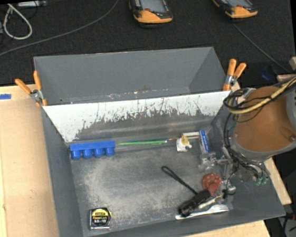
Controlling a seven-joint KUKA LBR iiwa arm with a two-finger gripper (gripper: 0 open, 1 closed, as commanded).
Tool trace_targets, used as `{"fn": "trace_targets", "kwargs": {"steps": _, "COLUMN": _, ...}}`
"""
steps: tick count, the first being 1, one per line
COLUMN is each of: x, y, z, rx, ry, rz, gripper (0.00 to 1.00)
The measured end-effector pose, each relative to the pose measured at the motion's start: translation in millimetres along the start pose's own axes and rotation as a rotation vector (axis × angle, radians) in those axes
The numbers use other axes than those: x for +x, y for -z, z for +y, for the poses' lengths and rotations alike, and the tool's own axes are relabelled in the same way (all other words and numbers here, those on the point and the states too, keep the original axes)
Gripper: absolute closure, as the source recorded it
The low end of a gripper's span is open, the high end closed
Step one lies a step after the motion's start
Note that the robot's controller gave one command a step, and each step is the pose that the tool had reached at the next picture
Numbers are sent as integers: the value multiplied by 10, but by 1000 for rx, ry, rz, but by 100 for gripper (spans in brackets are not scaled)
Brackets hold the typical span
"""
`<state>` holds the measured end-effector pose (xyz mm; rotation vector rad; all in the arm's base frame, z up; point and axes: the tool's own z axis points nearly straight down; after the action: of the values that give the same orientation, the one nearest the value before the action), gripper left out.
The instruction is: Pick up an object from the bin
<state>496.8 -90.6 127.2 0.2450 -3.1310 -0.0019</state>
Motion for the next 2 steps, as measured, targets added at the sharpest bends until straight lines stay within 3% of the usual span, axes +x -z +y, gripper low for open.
{"fn": "trace_targets", "kwargs": {"steps": 1, "x": 143, "y": -11, "z": 427, "rx": 2, "ry": 238, "rz": -2, "gripper": 0}}
{"fn": "trace_targets", "kwargs": {"steps": 2, "x": 129, "y": -138, "z": 766, "rx": -2, "ry": 453, "rz": 5, "gripper": 0}}
